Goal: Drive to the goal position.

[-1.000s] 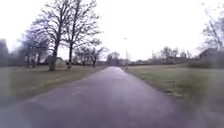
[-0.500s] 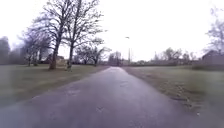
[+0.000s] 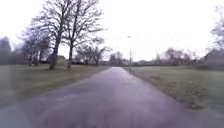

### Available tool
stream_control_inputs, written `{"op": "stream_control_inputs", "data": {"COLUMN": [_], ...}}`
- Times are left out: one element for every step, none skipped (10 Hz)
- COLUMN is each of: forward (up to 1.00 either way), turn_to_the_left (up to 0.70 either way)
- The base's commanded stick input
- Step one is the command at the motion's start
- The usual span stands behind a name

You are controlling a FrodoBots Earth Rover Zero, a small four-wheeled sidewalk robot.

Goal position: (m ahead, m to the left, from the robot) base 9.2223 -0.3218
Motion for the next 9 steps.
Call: {"op": "stream_control_inputs", "data": {"forward": [1.00, 1.00, 1.00, 1.00, 1.00, 1.00, 1.00, 1.00, 1.00], "turn_to_the_left": [0.00, 0.00, 0.00, 0.00, 0.00, 0.00, 0.00, 0.00, 0.00]}}
